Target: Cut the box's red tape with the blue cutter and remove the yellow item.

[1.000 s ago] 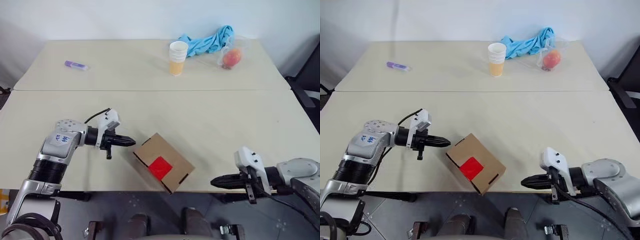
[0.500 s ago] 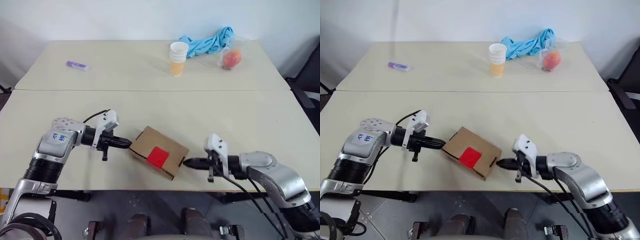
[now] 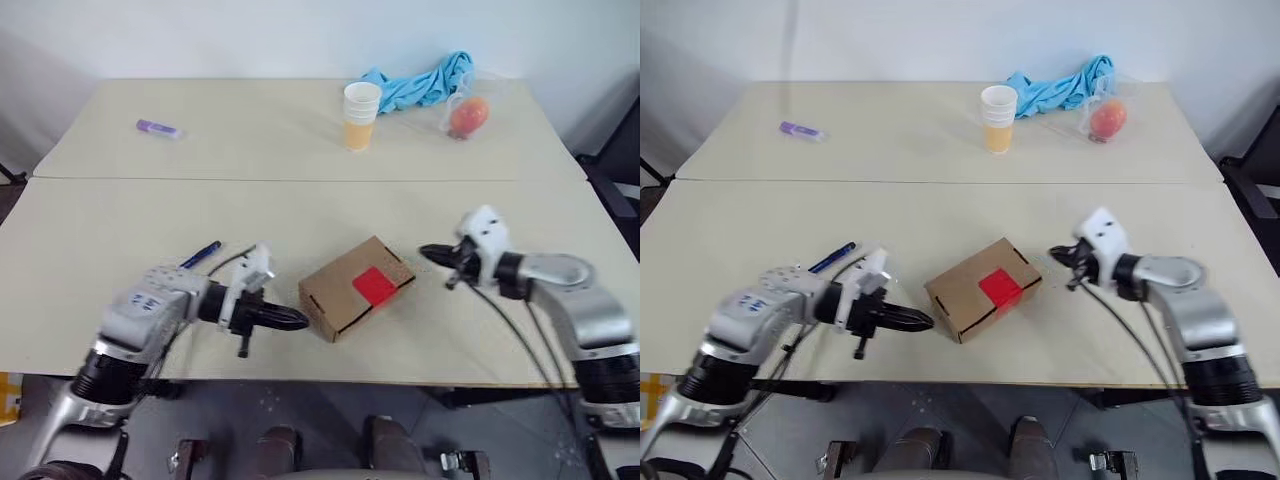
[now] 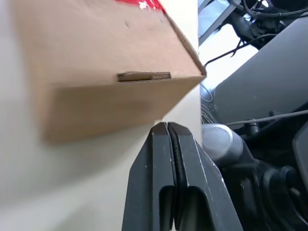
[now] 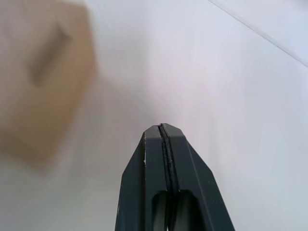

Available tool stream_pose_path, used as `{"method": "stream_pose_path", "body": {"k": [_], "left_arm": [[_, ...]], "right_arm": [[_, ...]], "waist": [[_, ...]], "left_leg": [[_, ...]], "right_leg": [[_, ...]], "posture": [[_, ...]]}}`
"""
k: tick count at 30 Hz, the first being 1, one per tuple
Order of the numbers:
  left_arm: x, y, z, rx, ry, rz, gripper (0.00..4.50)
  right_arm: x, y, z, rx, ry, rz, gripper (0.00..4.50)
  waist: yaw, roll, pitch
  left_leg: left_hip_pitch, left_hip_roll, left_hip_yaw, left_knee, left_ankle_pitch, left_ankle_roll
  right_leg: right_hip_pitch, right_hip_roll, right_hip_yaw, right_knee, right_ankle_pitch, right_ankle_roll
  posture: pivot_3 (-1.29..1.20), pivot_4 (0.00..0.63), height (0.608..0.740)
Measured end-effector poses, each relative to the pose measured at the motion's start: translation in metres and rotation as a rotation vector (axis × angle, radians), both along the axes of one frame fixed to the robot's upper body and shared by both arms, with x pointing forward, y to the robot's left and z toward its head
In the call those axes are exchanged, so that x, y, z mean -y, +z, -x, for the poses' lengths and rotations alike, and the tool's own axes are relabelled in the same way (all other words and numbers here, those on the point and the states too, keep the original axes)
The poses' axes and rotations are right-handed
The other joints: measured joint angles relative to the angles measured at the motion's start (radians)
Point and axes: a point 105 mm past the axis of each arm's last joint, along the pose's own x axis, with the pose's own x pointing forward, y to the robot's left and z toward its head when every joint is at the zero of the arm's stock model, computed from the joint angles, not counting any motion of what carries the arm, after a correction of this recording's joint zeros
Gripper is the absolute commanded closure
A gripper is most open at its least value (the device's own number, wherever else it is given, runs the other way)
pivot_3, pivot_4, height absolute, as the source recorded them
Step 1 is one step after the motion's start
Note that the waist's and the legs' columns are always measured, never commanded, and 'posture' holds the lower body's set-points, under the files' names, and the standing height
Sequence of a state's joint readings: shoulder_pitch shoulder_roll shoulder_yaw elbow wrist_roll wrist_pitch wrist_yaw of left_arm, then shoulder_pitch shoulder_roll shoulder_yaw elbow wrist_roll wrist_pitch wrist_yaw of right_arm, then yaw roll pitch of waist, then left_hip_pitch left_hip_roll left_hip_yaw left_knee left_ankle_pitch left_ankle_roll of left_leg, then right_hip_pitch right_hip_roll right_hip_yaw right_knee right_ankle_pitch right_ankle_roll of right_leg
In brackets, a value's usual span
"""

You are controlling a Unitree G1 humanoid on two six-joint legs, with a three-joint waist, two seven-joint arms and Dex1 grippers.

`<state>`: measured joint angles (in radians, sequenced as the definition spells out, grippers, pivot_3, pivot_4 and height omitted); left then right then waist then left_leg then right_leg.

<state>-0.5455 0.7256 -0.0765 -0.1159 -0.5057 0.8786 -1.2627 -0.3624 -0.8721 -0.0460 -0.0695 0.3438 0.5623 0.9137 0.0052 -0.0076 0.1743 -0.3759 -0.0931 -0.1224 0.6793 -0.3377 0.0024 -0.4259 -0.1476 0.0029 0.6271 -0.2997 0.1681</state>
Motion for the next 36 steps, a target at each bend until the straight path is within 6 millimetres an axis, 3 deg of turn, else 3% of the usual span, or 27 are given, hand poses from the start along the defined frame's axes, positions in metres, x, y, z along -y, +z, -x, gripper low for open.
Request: {"method": "stream_pose_path", "body": {"k": [3,5,8,11,14,19,23,28,33,36], "left_arm": [[-0.007,0.042,-0.033,0.086,0.09,0.121,4.48],[-0.005,0.055,-0.05,0.137,0.134,0.167,4.48],[0.009,0.028,-0.072,0.169,0.175,0.075,4.48],[0.03,-0.02,-0.078,0.144,0.152,-0.076,4.48],[0.032,-0.034,-0.075,0.158,0.122,-0.133,4.48],[0.038,-0.033,-0.059,0.098,0.051,-0.104,4.48],[0.06,-0.039,-0.047,0.073,0.023,-0.055,4.48],[0.082,-0.041,-0.046,0.066,0.068,-0.022,4.48],[0.08,-0.04,-0.039,0.08,0.066,-0.027,4.48],[0.061,-0.031,-0.043,0.098,0.102,-0.02,4.48]], "right_arm": [[-0.011,-0.019,0.033,-0.163,0.1,-0.008,4.5],[-0.028,-0.029,0.052,-0.251,0.184,-0.03,4.5],[-0.051,-0.031,0.064,-0.281,0.239,-0.058,4.5],[-0.079,-0.03,0.056,-0.239,0.247,-0.12,4.5],[-0.086,-0.026,0.044,-0.17,0.205,-0.117,4.5],[-0.09,-0.001,0.021,-0.047,0.158,-0.125,4.5],[-0.081,-0.002,0.0,-0.038,0.112,-0.106,4.5],[-0.071,-0.001,-0.023,-0.025,0.076,-0.101,4.5],[-0.064,-0.01,-0.022,-0.045,0.111,-0.045,4.5],[-0.056,-0.005,-0.015,-0.036,0.134,-0.027,4.5]], "waist": [[0.004,0.0,0.0],[0.005,0.0,0.0],[-0.001,0.0,0.0],[-0.005,-0.001,0.0],[-0.007,-0.001,0.0],[-0.006,-0.001,0.0],[-0.001,-0.001,0.0],[-0.006,-0.001,0.0],[-0.009,-0.001,0.0],[-0.008,-0.001,0.0]], "left_leg": [[0.0,0.0,0.0,0.002,0.0,0.0],[0.0,-0.001,0.002,0.003,0.0,0.0],[0.001,-0.001,0.003,0.002,0.0,0.001],[0.0,0.0,0.003,0.002,0.0,0.0],[-0.001,0.0,0.004,0.001,0.0,0.0],[-0.001,-0.001,0.003,0.002,0.0,0.001],[-0.001,-0.002,0.002,0.003,0.0,0.001],[-0.001,-0.001,0.002,0.002,0.0,0.001],[-0.001,-0.001,0.003,0.001,0.0,0.001],[-0.001,-0.001,0.003,0.001,0.0,0.001]], "right_leg": [[0.001,0.0,0.0,0.0,0.0,0.001],[0.002,0.0,0.0,0.0,0.001,0.002],[0.001,-0.001,0.001,0.0,0.001,0.002],[0.0,0.0,0.001,0.0,0.001,0.002],[-0.002,-0.001,0.002,0.001,0.001,0.002],[-0.001,-0.001,0.001,0.001,0.001,0.002],[-0.001,-0.001,0.001,0.001,0.001,0.002],[-0.001,-0.001,0.001,0.001,0.001,0.002],[-0.002,-0.001,0.001,0.001,0.001,0.002],[-0.002,-0.001,0.001,0.0,0.001,0.002]], "posture": [[0.0,0.15,0.74],[0.0,0.15,0.74],[0.0,0.15,0.74],[0.0,0.15,0.74],[0.0,0.15,0.74],[0.0,0.15,0.74],[0.0,0.15,0.74],[0.0,0.15,0.74],[0.0,0.15,0.74],[0.0,0.15,0.74]]}}
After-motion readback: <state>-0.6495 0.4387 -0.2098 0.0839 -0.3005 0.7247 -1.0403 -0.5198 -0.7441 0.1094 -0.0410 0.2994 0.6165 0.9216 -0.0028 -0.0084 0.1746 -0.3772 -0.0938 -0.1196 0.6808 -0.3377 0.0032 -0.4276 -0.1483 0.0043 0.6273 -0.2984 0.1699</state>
